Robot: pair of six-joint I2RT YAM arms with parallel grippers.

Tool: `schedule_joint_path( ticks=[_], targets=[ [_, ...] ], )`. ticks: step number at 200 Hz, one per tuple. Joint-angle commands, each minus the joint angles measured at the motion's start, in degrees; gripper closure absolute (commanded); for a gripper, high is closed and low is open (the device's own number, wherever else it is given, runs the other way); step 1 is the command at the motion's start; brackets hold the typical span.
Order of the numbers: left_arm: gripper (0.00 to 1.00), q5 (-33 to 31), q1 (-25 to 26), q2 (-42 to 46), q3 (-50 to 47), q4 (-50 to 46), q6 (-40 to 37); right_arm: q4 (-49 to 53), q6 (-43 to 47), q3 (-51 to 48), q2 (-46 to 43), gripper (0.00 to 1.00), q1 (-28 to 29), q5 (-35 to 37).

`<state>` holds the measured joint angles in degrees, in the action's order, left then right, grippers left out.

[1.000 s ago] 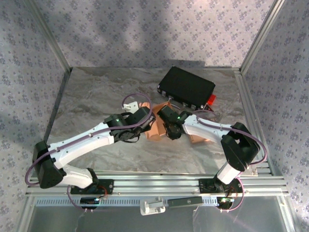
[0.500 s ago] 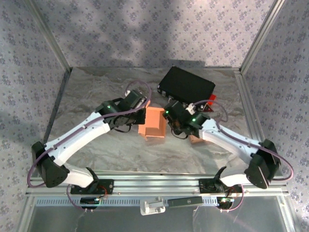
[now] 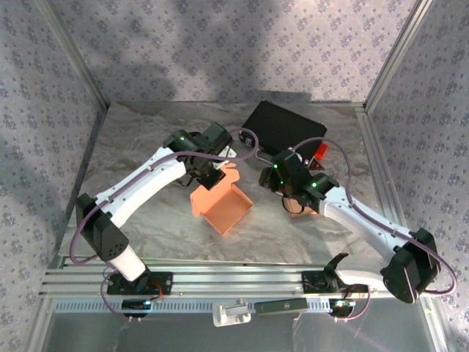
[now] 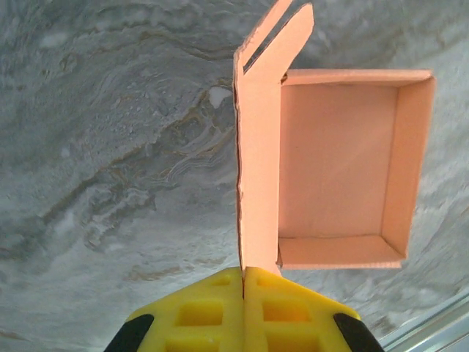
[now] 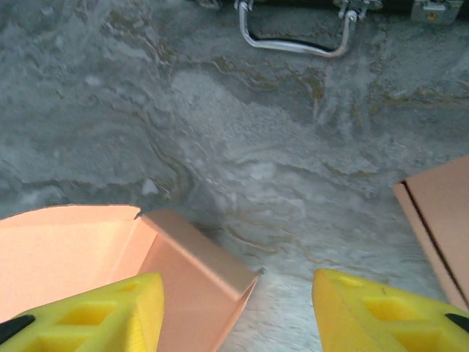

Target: Fold the paper box

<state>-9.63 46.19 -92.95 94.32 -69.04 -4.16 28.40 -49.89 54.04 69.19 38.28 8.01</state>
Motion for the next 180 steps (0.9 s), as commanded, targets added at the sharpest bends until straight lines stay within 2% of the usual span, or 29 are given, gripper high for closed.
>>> schedule_joint_path(
  ticks=[1,33,96,128,140,155,171,180],
  targets=[
    [1.0,-3.48,1.26,-0.46,2.45,-1.07,-11.66,-0.78,5.63,-2.67,-2.24,0.46,-1.25,-2.12],
    [1.0,-4.97,3.39,-1.76,1.61,3.29,-16.71,-2.77,6.37,-5.56,-3.31,0.47,-1.41,-3.01],
    [0.99,-12.31,5.44,-6.05,4.03,8.94,-23.73,-4.38,7.13,-7.18,-3.39,0.47,-1.62,-2.5],
    [0.99,-11.42,5.92,-6.8,5.14,10.57,-27.18,-4.32,6.64,-7.8,-3.44,0.47,-1.7,-2.0],
    [0.94,-10.92,6.23,-7.07,4.93,10.79,-28.14,-3.92,6.62,-8.04,-3.85,0.47,-1.64,-1.33],
    [0.78,-11.18,6.73,-6.92,3.87,11.91,-28.64,-3.65,6.76,-8.71,-4.86,0.46,-1.77,-0.54],
    [0.7,-10.98,7.06,-6.19,3.01,13.09,-28.53,-3.88,7.01,-9.45,-6.09,0.45,-2.06,-0.23],
    [0.62,-10.94,7.24,-5.49,2.37,14.13,-28.23,-3.97,7.25,-9.81,-6.55,0.45,-2.35,-0.36]
  ],
)
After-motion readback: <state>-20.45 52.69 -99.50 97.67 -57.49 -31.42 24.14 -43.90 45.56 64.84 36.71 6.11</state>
